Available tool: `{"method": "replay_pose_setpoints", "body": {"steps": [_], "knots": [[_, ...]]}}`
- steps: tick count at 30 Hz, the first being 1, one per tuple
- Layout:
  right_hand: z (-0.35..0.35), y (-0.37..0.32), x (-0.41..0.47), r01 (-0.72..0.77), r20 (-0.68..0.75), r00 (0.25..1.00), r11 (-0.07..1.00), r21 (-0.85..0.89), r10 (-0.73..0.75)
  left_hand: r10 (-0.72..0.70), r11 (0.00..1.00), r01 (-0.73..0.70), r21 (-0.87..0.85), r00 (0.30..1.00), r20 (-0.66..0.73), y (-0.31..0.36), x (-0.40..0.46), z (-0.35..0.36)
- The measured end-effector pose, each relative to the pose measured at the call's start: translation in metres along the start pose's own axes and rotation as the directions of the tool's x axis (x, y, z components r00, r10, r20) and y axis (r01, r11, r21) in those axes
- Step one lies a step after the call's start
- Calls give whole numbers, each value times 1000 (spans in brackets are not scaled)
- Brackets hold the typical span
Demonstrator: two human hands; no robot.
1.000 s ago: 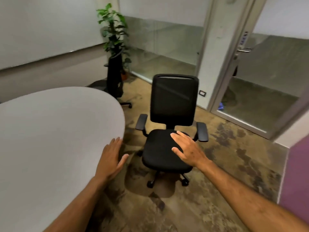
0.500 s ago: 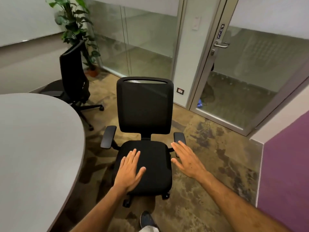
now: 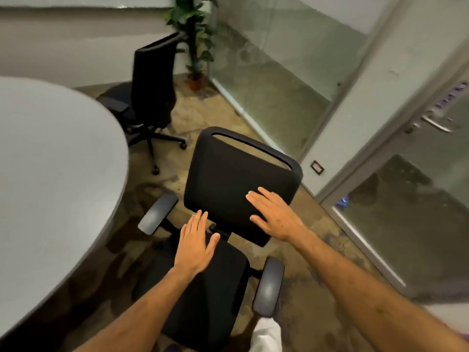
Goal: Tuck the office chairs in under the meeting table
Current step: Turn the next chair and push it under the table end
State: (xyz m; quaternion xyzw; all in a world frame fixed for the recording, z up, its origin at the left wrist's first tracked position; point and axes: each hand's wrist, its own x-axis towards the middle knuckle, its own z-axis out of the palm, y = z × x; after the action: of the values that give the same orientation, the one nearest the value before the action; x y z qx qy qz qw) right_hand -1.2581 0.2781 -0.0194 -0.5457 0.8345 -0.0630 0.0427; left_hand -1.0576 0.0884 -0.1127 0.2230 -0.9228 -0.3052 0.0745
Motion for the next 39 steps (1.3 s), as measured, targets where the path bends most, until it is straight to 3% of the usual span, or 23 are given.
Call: {"method": "replay_pose_setpoints", "body": {"steps": [4, 8, 12, 15, 19, 22, 25, 27, 30, 32, 33, 35, 38, 39], "knots": [[-22, 73, 88, 286, 107, 955, 955, -85, -276, -155, 988, 157, 9, 981, -119, 26, 29, 20], [-43, 120, 163, 552, 221, 824, 828, -104, -522, -318, 946, 324, 1, 930, -186, 72, 39, 43], [-61, 143, 214, 710, 300, 694, 692, -131, -655, -399, 911, 411, -8, 880, -258, 117, 48, 58], [-67, 166, 244, 771, 337, 624, 626, -120, -705, -452, 885, 464, -33, 840, -300, 147, 55, 68], [-62, 198, 268, 812, 497, 521, 582, -40, -694, -486, 858, 512, -40, 783, -388, 183, 68, 78], [-41, 223, 264, 853, 431, 475, 522, -11, -767, -490, 853, 515, -83, 737, -466, 203, 76, 93], [-26, 232, 262, 834, 285, 510, 548, 68, -812, -496, 844, 531, -78, 716, -491, 211, 82, 97], [-27, 216, 273, 787, 228, 575, 607, 108, -786, -511, 827, 558, -70, 694, -507, 205, 85, 89], [-11, 210, 257, 830, 237, 525, 553, 70, -818, -580, 784, 610, -118, 650, -491, 224, 77, 117], [1, 237, 227, 891, 323, 407, 450, 68, -854, -653, 740, 642, -200, 615, -442, 261, 79, 154], [9, 248, 217, 892, 345, 398, 446, 68, -850, -670, 729, 649, -216, 615, -415, 267, 76, 164], [-8, 241, 230, 941, 328, 314, 337, 16, -891, -680, 704, 681, -203, 562, -471, 275, 93, 148], [-24, 212, 271, 974, 431, 177, 220, 51, -885, -709, 668, 707, -233, 508, -490, 266, 121, 129], [-24, 216, 296, 990, 454, 100, 136, 48, -885, -753, 615, 743, -263, 455, -475, 275, 146, 134]]}}
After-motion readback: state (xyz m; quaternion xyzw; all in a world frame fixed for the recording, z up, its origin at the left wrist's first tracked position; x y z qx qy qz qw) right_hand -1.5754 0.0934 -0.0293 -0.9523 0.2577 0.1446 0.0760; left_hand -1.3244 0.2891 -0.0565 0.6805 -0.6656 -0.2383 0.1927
